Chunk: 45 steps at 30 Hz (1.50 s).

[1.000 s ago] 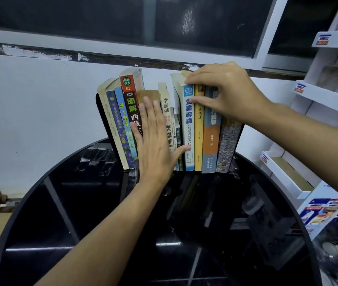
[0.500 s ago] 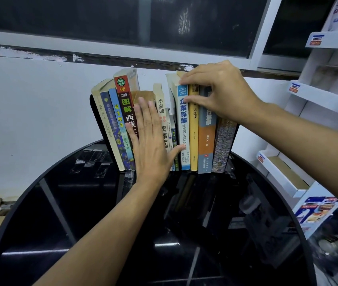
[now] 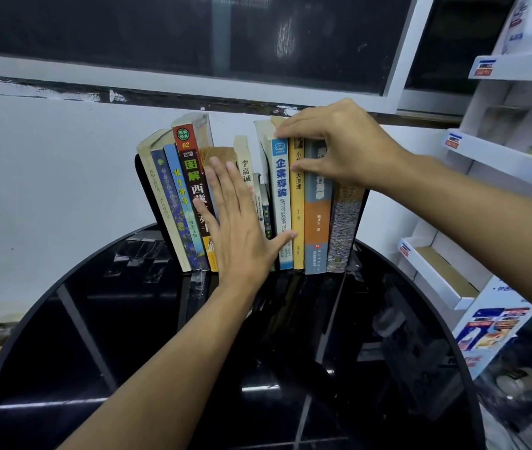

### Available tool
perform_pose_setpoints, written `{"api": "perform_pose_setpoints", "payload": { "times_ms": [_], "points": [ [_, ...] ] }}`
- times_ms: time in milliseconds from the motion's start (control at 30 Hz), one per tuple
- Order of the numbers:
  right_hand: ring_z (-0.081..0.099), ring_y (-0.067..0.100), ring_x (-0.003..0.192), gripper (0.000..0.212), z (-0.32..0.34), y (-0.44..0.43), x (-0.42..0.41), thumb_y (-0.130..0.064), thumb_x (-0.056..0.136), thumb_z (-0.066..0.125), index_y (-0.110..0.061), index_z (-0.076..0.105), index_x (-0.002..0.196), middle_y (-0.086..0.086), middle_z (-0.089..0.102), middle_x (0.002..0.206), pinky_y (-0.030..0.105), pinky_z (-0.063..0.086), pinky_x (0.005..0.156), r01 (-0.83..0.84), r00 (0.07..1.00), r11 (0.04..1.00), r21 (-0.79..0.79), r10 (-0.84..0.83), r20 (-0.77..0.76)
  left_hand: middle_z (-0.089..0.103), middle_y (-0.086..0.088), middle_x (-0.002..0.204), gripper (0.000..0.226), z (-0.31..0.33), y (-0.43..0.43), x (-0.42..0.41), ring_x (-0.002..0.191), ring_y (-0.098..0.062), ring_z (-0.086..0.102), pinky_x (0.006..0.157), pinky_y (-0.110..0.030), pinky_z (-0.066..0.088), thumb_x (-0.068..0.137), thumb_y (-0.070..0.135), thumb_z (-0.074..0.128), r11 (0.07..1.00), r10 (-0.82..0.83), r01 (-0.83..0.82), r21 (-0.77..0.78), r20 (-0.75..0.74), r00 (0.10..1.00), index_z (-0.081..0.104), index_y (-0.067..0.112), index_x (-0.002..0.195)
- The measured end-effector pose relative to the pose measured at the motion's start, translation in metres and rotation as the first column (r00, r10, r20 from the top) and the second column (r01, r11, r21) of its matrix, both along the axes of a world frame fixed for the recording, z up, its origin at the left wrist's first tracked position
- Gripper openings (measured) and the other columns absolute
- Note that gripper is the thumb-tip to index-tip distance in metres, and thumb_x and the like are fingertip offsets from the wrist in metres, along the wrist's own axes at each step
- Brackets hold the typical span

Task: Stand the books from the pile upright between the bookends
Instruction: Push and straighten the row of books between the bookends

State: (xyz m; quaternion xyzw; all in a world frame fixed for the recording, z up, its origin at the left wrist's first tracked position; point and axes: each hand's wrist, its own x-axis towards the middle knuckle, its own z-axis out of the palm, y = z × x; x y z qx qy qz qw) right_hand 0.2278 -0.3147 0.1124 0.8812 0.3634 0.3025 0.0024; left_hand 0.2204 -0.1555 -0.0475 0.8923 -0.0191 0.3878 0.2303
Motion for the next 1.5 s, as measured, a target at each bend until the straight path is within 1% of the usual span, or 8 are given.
{"api": "perform_pose_setpoints", "payload": {
  "times_ms": [367,567,667,800,933,1167,1333,1500],
  "points": [
    [0.064,0.015,0.116,0.049,-0.002,0.008,-0.001,-0.03,0.082,0.083,-0.019,0.07,0.127,-0.003,0.069,0.128,0.035,0.053,0.098,0.044,0.999,0.999,0.017,-0.044,0.008,-0.022,-0.018,0.167,0.151,-0.001,0.001,0.002,0.151,-0.025,-0.028,0.12,-0.054,-0.017,0.063,0.08,0.072,1.0,0.008,-0.008,0.01,-0.001,1.0,-0.017,0.003,0.158],
    [0.061,0.013,0.122,0.053,0.0,0.003,-0.003,-0.034,0.083,0.081,-0.022,0.066,0.132,-0.003,0.065,0.134,0.036,0.051,0.102,0.033,0.999,0.999,0.001,-0.033,-0.03,-0.024,-0.016,0.166,0.146,0.001,0.001,-0.003,0.154,-0.029,-0.024,0.121,-0.053,-0.016,0.068,0.076,0.073,1.0,-0.016,0.015,0.007,0.007,1.0,-0.018,0.004,0.158],
    [0.055,0.014,0.13,0.062,0.001,-0.008,-0.004,-0.036,0.083,0.08,-0.02,0.059,0.14,-0.002,0.06,0.142,0.034,0.046,0.108,0.017,0.998,1.0,-0.018,-0.018,-0.059,-0.03,-0.01,0.164,0.142,0.003,0.0,-0.008,0.153,-0.025,-0.025,0.121,-0.053,-0.016,0.072,0.073,0.073,0.993,-0.099,0.096,0.067,0.046,0.994,-0.021,0.007,0.157],
    [0.052,0.014,0.132,0.074,0.003,-0.024,-0.006,-0.033,0.083,0.081,-0.023,0.049,0.149,-0.002,0.057,0.145,0.033,0.048,0.105,0.016,0.992,1.0,-0.003,-0.016,-0.124,-0.023,-0.013,0.167,0.137,0.011,-0.011,-0.012,0.156,-0.028,-0.02,0.123,-0.058,-0.013,0.075,0.07,0.072,0.973,-0.198,0.191,0.129,0.046,0.979,-0.018,0.007,0.158],
    [0.05,0.015,0.135,0.075,0.003,-0.029,-0.006,-0.031,0.083,0.081,-0.022,0.047,0.15,-0.001,0.055,0.147,0.037,0.047,0.108,0.004,0.989,1.0,0.005,-0.003,-0.146,-0.029,-0.01,0.164,0.133,0.012,-0.021,-0.007,0.154,-0.026,-0.025,0.123,-0.056,-0.013,0.078,0.069,0.069,0.971,-0.168,0.155,0.182,0.061,0.984,-0.017,0.007,0.158],
    [0.05,0.012,0.134,0.073,0.0,-0.029,-0.003,-0.033,0.082,0.081,-0.021,0.052,0.147,-0.002,0.056,0.146,0.024,0.041,0.104,0.01,0.989,0.999,0.038,-0.005,-0.148,-0.016,-0.015,0.169,0.128,0.008,-0.021,0.002,0.152,-0.025,-0.026,0.123,-0.056,-0.011,0.08,0.071,0.065,0.966,-0.141,0.122,0.228,0.068,0.988,-0.012,0.006,0.16],
    [0.053,0.013,0.132,0.071,-0.002,-0.028,-0.001,-0.033,0.081,0.082,-0.02,0.054,0.145,-0.001,0.058,0.144,0.023,0.041,0.104,-0.006,0.994,0.999,0.053,0.012,-0.113,-0.016,-0.014,0.169,0.126,0.005,-0.019,0.005,0.154,-0.024,-0.022,0.124,-0.061,-0.004,0.081,0.071,0.062,0.965,-0.147,0.126,0.228,0.077,0.986,-0.009,0.006,0.161],
    [0.056,0.012,0.127,0.067,-0.007,-0.026,0.001,-0.03,0.081,0.083,-0.016,0.058,0.141,0.001,0.062,0.139,0.006,0.034,0.101,-0.038,0.996,0.997,0.067,0.044,-0.081,-0.012,-0.015,0.17,0.123,0.003,-0.02,0.009,0.154,-0.023,-0.021,0.124,-0.063,0.0,0.082,0.069,0.063,0.967,-0.131,0.104,0.234,0.099,0.986,-0.008,0.006,0.16]
  ]
}}
